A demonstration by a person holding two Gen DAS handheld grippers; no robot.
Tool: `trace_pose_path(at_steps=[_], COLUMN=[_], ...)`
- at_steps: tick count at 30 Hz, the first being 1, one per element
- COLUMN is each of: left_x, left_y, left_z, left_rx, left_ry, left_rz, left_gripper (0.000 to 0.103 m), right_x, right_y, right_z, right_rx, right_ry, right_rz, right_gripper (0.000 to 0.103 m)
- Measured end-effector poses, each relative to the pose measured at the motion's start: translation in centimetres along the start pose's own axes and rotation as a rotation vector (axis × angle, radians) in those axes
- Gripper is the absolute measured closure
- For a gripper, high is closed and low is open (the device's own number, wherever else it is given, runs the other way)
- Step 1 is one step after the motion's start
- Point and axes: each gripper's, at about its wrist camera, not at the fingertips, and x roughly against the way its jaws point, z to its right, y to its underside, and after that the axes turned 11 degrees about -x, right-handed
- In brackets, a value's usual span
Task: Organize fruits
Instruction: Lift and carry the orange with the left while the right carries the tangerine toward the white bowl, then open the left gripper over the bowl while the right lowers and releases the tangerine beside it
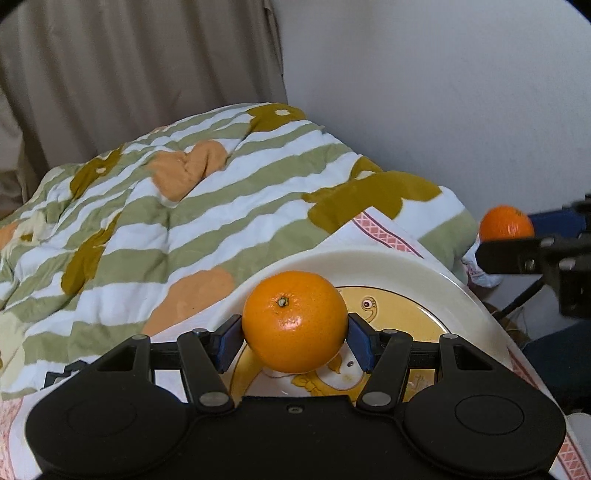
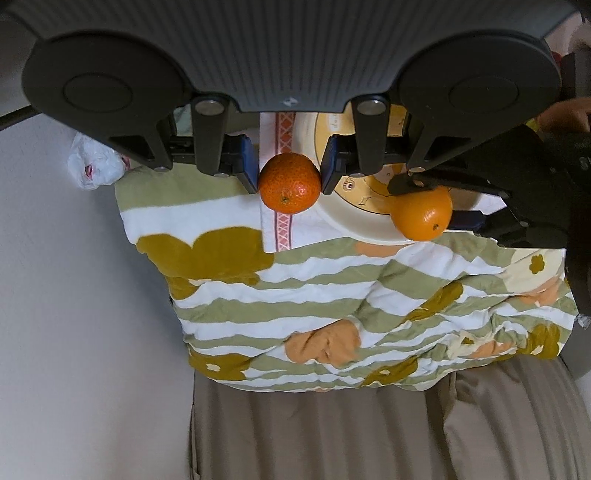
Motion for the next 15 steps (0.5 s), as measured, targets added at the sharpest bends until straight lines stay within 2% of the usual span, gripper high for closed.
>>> trace_pose_path(at_steps=[1, 2, 3, 5, 8, 15], left_x=[-0.1, 0.0, 0.4, 1.5, 2.8, 5.6], left_y=[0.0, 0.0, 0.0, 0.0, 0.2, 1.5], left_z=[0.2, 0.2, 0.3, 0.0, -0.8, -3.0], left_rx=[-0.006, -0.01, -0.01, 0.004, 0.032, 0.103], left_ry=[-0.002, -0.008, -0.015, -0.027, -0.021, -0.063], left_rz=[0.003, 0.009, 0.024, 0.059, 0.063, 0.047], left_gripper=[0.037, 0.027, 0.011, 0.0, 0.0, 0.0], right_x=[0.0, 0.1, 0.1, 0.3, 0.5, 0.3], right_y=[0.0, -0.1, -0.2, -0.3, -0.5, -0.3], right_z=[0.1, 0.1, 0.1, 0.2, 0.1, -1.1], right_rx=[-0.001, -0.001, -0.002, -0.002, -0.002, 0.066], right_ry=[0.002, 0.004, 0.005, 0.005, -0.002, -0.048], right_rz=[0.001, 0.003, 0.005, 0.009, 0.017, 0.007], right_gripper=[0.052, 0.052, 0.052, 0.052, 0.052, 0.052])
